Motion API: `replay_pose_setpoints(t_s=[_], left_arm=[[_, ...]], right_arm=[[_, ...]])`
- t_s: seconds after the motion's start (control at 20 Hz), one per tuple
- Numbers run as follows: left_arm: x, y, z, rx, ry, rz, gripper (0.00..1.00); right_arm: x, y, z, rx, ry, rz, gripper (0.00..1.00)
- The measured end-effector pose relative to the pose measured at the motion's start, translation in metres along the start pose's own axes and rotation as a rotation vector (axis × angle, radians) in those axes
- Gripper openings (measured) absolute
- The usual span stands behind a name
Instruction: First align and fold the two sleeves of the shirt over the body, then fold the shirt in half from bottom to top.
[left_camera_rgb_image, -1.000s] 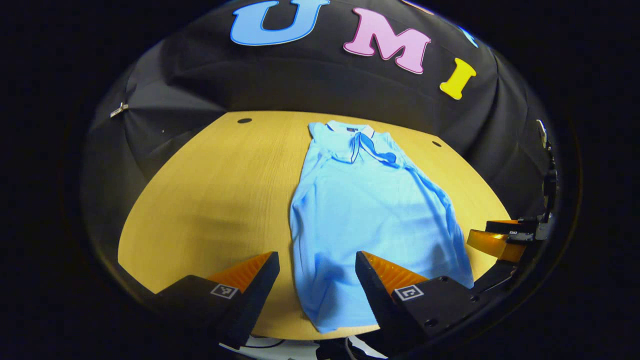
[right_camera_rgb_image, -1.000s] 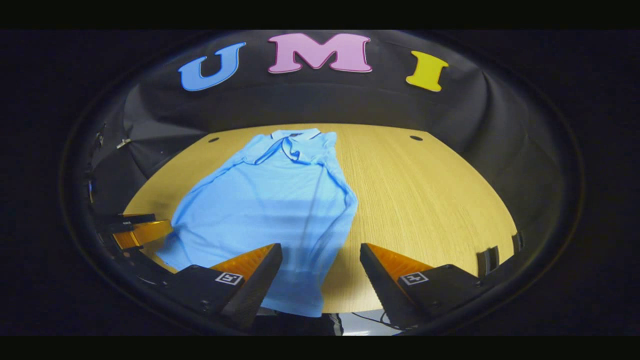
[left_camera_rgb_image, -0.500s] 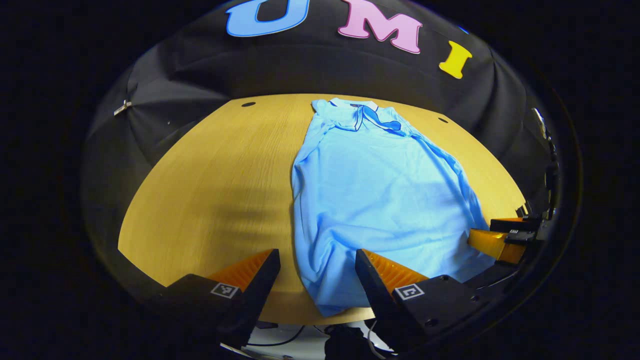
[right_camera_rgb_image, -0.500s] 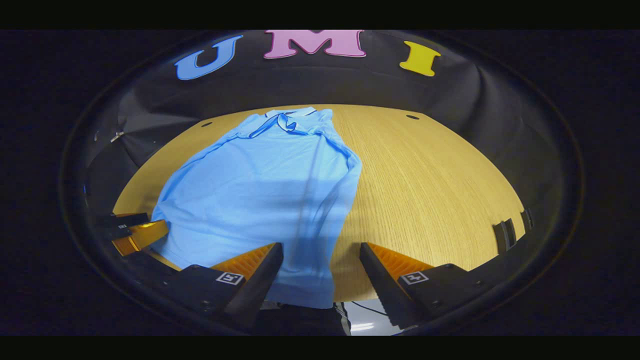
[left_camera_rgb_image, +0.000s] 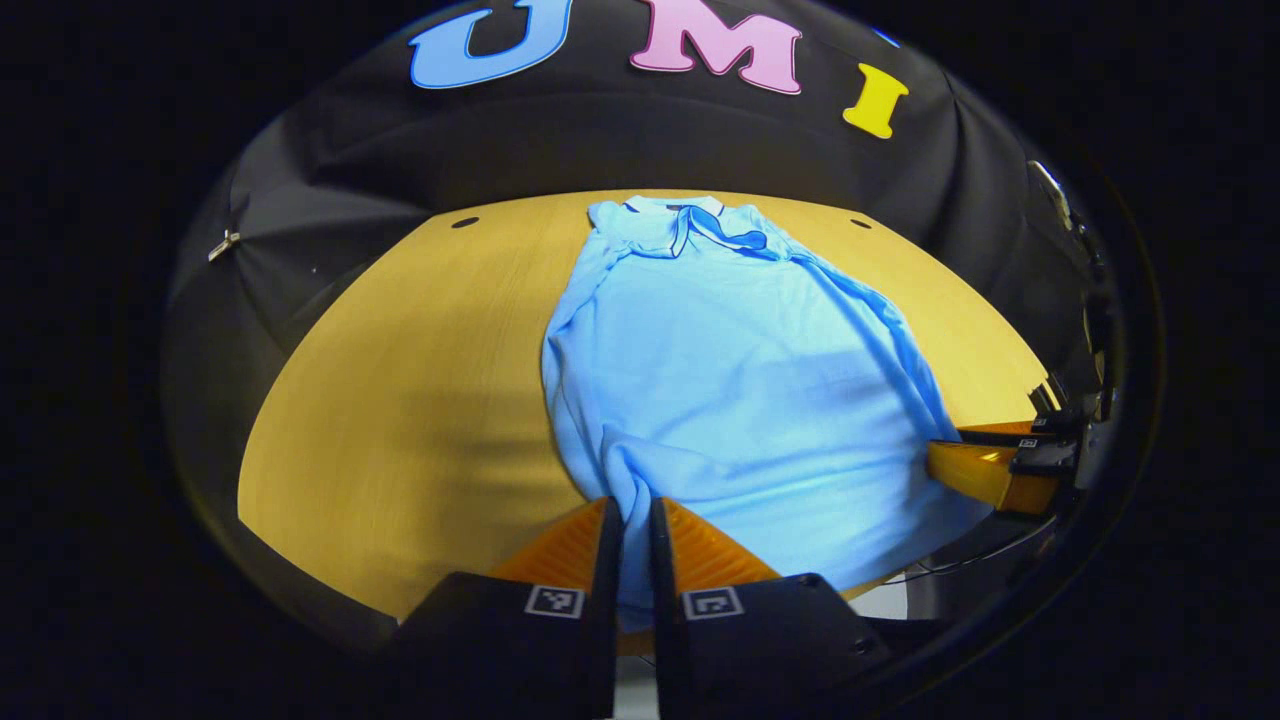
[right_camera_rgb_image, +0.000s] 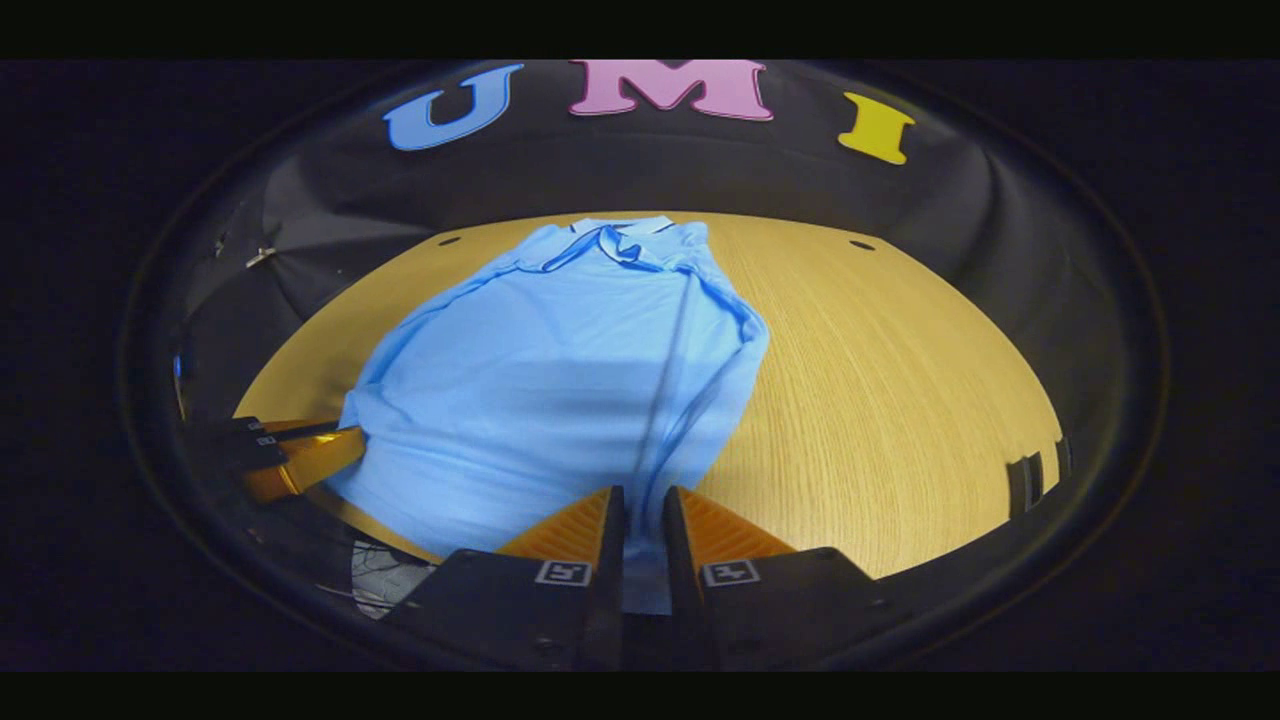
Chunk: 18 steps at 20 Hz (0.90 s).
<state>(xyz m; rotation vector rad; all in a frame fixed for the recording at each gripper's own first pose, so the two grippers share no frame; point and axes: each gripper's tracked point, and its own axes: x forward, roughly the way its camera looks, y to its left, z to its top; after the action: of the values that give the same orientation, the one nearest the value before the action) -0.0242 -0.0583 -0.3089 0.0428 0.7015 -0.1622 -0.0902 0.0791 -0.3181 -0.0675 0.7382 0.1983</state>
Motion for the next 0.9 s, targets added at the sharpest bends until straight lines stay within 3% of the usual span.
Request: replay_pose_setpoints(t_s=[0.1,0.15,0.25,0.4,0.5,0.55,0.6,0.7,0.9], left_arm=[[0.0,-0.001,0.001,-0.015,0.005,-0.005,0.11],[-0.001,0.0,0.0,-0.018,0.007,-0.009,0.08],[-0.002,-0.001,0.002,-0.021,0.017,-0.012,0.07],[-0.004,-0.003,0.004,-0.044,0.027,-0.028,0.06],[-0.008,-0.004,0.009,-0.057,0.035,-0.037,0.06],[-0.011,-0.006,0.016,-0.061,0.026,-0.043,0.06],[-0.015,-0.007,0.026,-0.061,0.016,-0.048,0.06],[-0.022,-0.008,0.047,-0.053,-0.008,-0.057,0.06],[-0.033,-0.012,0.098,-0.059,-0.048,-0.077,0.06]], right_arm=[[-0.001,0.0,0.001,-0.002,-0.003,0.004,0.09],[0.0,0.001,0.001,-0.007,-0.004,0.015,0.14],[0.0,0.002,0.002,0.003,0.006,0.03,0.06],[-0.001,-0.002,0.004,0.023,0.028,0.048,0.03],[-0.003,-0.005,0.012,0.046,0.024,0.045,0.11],[-0.007,-0.006,0.019,0.045,0.016,0.046,0.06],[-0.009,-0.007,0.028,0.039,0.005,0.051,0.0],[-0.014,-0.007,0.051,0.014,-0.022,0.059,0.0],[-0.017,-0.012,0.116,-0.021,-0.115,0.071,0.06]])
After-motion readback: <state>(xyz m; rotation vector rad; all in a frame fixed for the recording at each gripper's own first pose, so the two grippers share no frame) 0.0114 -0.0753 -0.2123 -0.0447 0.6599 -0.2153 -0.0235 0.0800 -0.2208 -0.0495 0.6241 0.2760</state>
